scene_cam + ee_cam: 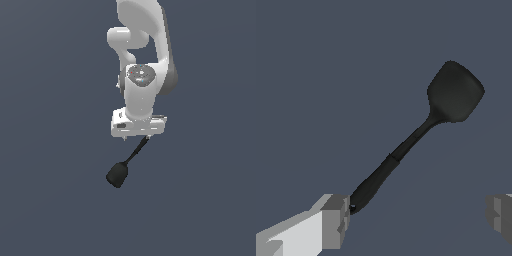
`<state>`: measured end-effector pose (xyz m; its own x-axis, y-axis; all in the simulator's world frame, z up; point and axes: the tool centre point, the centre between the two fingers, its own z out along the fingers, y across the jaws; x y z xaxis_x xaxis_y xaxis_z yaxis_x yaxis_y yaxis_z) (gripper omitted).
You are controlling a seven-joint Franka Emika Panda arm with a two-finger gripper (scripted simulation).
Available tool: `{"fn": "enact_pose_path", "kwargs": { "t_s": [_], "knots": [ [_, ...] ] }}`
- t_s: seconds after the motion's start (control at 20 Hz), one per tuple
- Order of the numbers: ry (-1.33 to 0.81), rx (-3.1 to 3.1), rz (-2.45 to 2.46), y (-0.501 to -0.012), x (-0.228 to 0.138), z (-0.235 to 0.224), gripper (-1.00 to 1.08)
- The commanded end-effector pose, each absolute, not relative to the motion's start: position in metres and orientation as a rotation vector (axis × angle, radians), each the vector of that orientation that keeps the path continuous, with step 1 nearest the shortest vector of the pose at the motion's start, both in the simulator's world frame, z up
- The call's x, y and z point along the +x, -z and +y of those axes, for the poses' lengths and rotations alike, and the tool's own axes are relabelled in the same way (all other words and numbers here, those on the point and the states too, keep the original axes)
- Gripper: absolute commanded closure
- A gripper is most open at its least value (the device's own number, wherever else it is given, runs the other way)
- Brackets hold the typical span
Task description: Pick up the object and move it to a goal position.
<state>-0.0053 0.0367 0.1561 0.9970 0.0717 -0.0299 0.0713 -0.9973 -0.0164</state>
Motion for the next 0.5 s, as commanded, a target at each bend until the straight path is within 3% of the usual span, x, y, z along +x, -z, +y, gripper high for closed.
{"fn": "enact_pose_path", "kwargs": {
  "t_s": [0.0, 0.45],
  "knots": [
    [-0.048, -3.124, -0.092, -0.154, -0.005, 0.036, -0.92],
    [-0.041, -3.123, 0.108, -0.137, -0.001, 0.032, -0.92]
  ]
}}
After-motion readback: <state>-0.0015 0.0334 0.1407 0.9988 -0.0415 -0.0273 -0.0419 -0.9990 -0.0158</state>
